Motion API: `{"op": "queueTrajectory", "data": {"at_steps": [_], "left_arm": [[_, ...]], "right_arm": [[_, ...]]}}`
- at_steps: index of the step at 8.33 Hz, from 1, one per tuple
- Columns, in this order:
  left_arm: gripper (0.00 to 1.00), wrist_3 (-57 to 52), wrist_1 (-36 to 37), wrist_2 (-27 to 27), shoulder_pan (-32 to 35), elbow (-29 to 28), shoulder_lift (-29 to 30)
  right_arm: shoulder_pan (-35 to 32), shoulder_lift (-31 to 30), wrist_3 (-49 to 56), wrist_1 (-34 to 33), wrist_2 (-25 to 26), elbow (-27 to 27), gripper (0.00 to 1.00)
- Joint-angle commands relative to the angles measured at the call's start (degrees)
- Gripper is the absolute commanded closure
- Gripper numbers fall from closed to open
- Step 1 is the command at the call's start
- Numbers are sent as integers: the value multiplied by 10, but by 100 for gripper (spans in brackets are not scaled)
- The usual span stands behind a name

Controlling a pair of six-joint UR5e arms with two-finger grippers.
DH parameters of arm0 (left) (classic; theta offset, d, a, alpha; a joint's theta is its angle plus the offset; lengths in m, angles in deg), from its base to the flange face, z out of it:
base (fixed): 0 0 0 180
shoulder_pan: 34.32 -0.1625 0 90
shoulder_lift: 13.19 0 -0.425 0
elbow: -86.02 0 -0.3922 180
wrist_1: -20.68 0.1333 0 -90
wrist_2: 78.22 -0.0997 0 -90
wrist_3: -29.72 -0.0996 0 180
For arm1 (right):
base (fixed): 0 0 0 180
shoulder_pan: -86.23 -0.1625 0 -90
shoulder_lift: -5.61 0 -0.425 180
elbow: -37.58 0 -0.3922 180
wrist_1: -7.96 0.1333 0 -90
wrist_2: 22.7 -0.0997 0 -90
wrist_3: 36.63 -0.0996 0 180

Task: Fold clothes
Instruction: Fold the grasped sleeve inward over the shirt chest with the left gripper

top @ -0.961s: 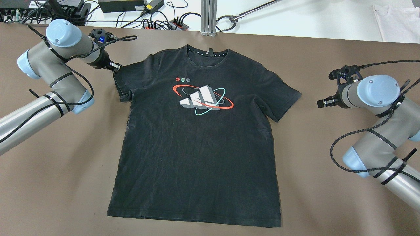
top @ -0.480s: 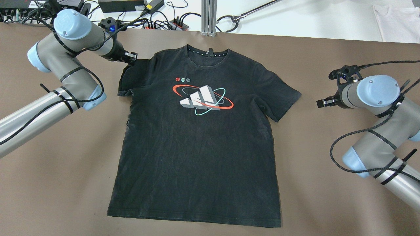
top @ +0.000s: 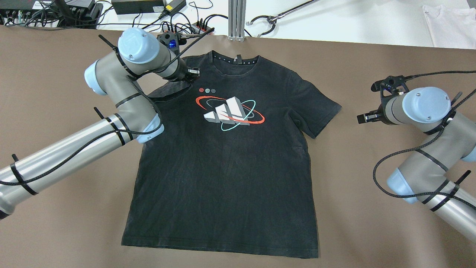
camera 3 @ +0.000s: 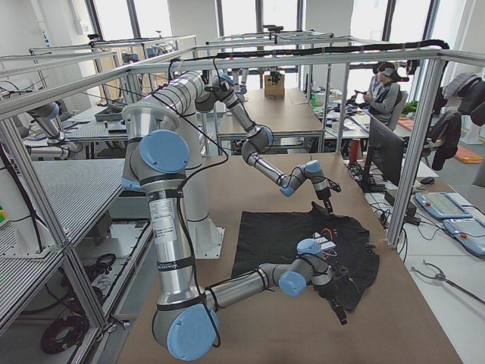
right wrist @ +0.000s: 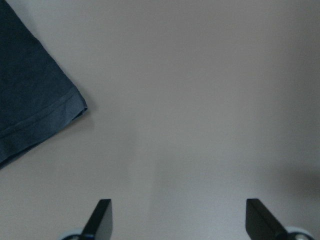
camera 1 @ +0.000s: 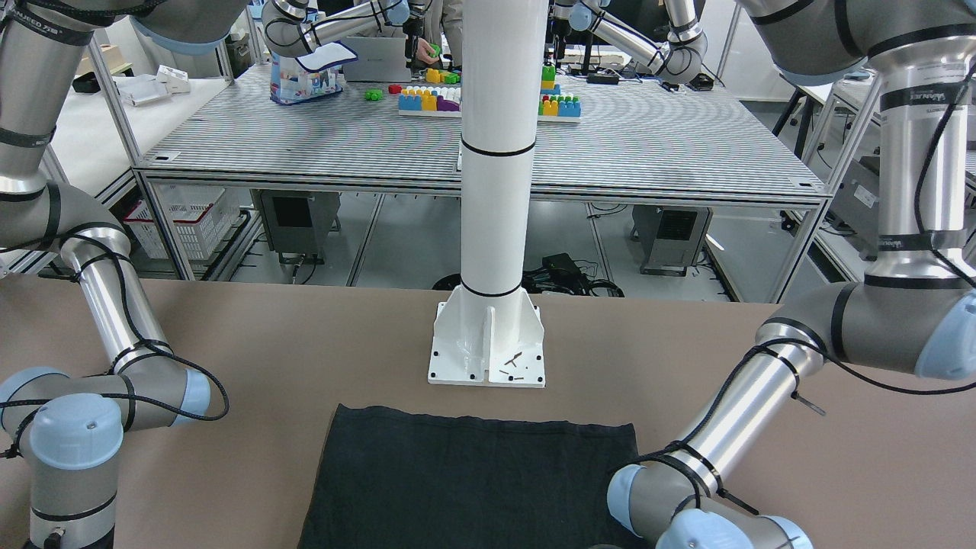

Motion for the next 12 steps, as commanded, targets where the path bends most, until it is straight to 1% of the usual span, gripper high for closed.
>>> {"op": "queueTrajectory", "data": {"at_steps": [1,5,6,7,9,10,11,12], "left_arm": [[100,46,12,-56,-42,-6,28],[100,55,7,-74,-50,-31,34],[59,49,8,-74,-47,-31,33],[1,55,5,-74,-50,-28,34],[0,61,5,-70,-49,-13,37],[0,61,5,-71,-49,-13,36],[0,61,5,-72,-49,-13,35],[0,60,5,-72,-49,-13,34]], "right_arm": [[1,-1,0,0,0,1,6],[5,-1,0,0,0,1,6],[6,-1,0,-1,1,1,6],[8,0,0,-1,1,1,6],[8,10,-20,-3,0,8,6],[9,30,-54,-2,-3,26,6],[9,63,-79,29,-5,72,6],[10,89,-110,114,-6,147,6]]}}
